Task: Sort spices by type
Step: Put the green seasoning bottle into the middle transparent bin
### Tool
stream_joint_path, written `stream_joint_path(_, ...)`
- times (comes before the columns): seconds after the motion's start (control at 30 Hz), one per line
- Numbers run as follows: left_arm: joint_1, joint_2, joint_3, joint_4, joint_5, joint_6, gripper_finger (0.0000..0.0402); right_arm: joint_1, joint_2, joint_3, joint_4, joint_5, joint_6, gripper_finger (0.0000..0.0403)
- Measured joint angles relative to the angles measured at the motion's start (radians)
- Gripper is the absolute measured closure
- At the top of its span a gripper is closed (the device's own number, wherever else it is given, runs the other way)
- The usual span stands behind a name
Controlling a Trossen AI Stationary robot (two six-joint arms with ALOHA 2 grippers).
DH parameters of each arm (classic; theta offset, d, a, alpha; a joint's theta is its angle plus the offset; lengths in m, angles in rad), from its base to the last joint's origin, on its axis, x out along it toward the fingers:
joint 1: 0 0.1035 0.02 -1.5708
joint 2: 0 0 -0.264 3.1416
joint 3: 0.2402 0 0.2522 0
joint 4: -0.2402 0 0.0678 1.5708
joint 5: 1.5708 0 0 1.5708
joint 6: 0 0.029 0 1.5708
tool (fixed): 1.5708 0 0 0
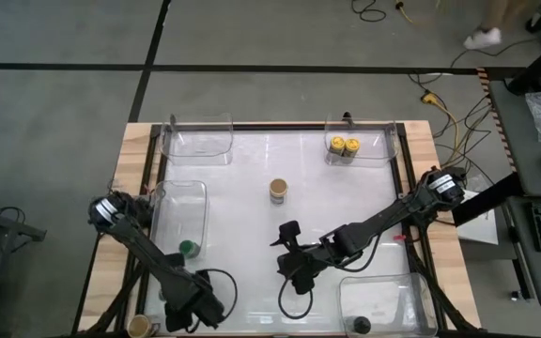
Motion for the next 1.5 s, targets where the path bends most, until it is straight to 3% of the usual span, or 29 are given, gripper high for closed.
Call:
stream_joint_path(0.4, 0.001, 0.155, 0.163, -0.016, -0.1, 0.282, 0.0207, 0.0, 0.0, 0.0, -0.008, 0.0, 0.0, 0.0044)
stream_joint_path(0.8, 0.001, 0.154, 0.162, -0.007, -0.101, 0.264, 0.0205, 0.0, 0.0, 0.0, -0.008, 0.0, -0.001, 0.0044)
stream_joint_path(1.3, 0.0, 0.158, 0.158, 0.004, -0.116, 0.243, 0.0168, 0.0, 0.0, 0.0, -0.008, 0.0, -0.001, 0.0044)
stream_joint_path(1.5, 0.004, 0.158, 0.235, -0.001, -0.186, 0.194, 0.0157, 0.0, 0.0, 0.0, -0.008, 0.0, -0.001, 0.0044)
